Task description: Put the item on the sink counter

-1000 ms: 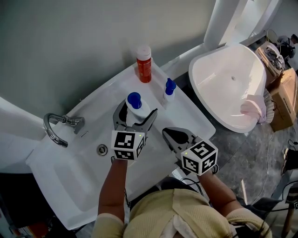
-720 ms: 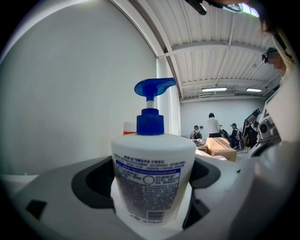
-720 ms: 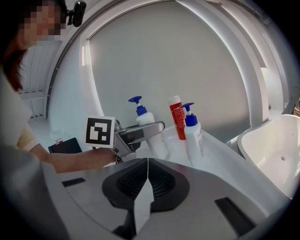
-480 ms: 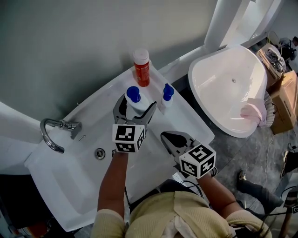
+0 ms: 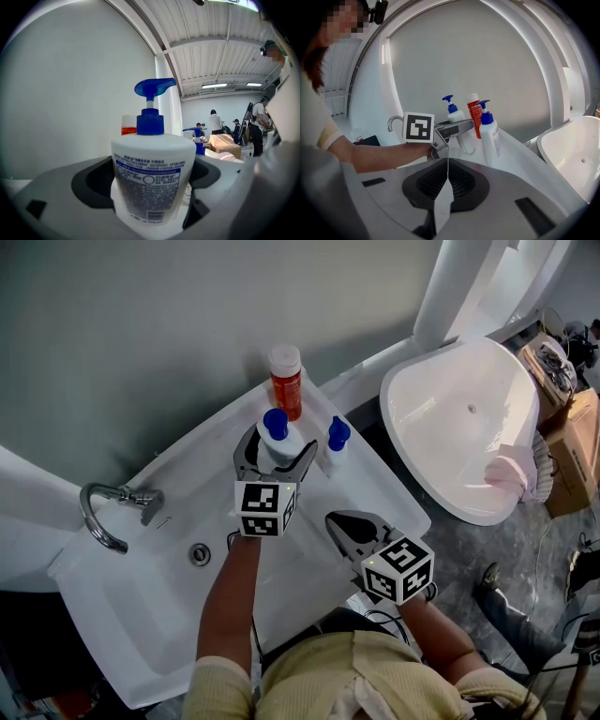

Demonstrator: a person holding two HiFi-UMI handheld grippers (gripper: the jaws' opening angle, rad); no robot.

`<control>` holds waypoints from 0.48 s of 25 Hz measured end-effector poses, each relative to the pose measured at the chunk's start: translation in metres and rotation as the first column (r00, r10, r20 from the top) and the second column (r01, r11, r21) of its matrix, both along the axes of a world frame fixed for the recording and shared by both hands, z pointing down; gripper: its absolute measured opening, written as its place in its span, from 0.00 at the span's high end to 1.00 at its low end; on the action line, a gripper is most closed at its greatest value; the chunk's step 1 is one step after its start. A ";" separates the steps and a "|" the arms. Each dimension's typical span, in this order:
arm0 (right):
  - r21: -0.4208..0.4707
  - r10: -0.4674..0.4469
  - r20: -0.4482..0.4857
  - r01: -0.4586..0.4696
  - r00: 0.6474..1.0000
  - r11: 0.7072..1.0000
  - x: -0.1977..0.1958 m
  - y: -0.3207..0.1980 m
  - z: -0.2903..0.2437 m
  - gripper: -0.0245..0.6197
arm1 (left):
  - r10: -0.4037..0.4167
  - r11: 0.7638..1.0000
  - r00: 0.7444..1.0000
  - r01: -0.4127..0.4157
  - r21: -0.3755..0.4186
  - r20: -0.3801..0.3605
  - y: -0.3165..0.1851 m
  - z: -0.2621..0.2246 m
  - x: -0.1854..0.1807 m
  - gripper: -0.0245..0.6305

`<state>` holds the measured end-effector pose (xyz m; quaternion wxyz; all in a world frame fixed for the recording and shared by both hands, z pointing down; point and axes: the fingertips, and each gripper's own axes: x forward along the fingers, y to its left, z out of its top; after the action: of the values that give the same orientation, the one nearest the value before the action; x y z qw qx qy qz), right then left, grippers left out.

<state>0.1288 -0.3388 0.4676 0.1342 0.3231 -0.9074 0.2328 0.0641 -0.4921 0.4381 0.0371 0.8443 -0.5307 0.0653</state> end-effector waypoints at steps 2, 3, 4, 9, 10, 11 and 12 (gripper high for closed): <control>0.002 -0.001 -0.005 0.001 1.000 1.000 0.001 0.000 0.001 0.92 | -0.007 1.000 1.000 0.007 0.008 -0.011 -0.004 -0.001 -0.002 0.23; 0.000 -0.001 -0.007 0.001 1.000 1.000 0.001 0.000 0.001 0.92 | -0.011 1.000 1.000 0.011 0.009 -0.020 -0.006 0.000 -0.003 0.23; -0.003 -0.002 -0.007 0.002 1.000 1.000 0.001 0.000 0.002 0.92 | -0.014 1.000 0.999 0.014 0.007 -0.029 -0.008 0.000 -0.004 0.23; -0.010 -0.008 -0.012 0.008 1.000 1.000 0.000 0.003 0.005 0.92 | -0.016 1.000 0.999 0.016 -0.006 -0.037 -0.014 0.009 -0.007 0.23; -0.011 -0.009 -0.010 0.009 1.000 1.000 0.000 0.003 0.005 0.92 | -0.013 1.000 0.999 0.013 -0.009 -0.034 -0.014 0.012 -0.007 0.23; -0.011 -0.010 -0.009 0.010 1.000 1.000 0.000 0.003 0.004 0.92 | -0.009 1.000 0.999 0.008 -0.011 -0.031 -0.014 0.015 -0.007 0.23; -0.011 -0.010 -0.008 0.010 1.000 1.000 0.000 0.002 0.004 0.92 | -0.004 1.000 1.000 0.004 -0.012 -0.030 -0.014 0.018 -0.006 0.23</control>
<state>0.1285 -0.3367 0.4718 0.1405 0.3189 -0.9072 0.2358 0.0581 -0.5058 0.4557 0.0503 0.8439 -0.5312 0.0559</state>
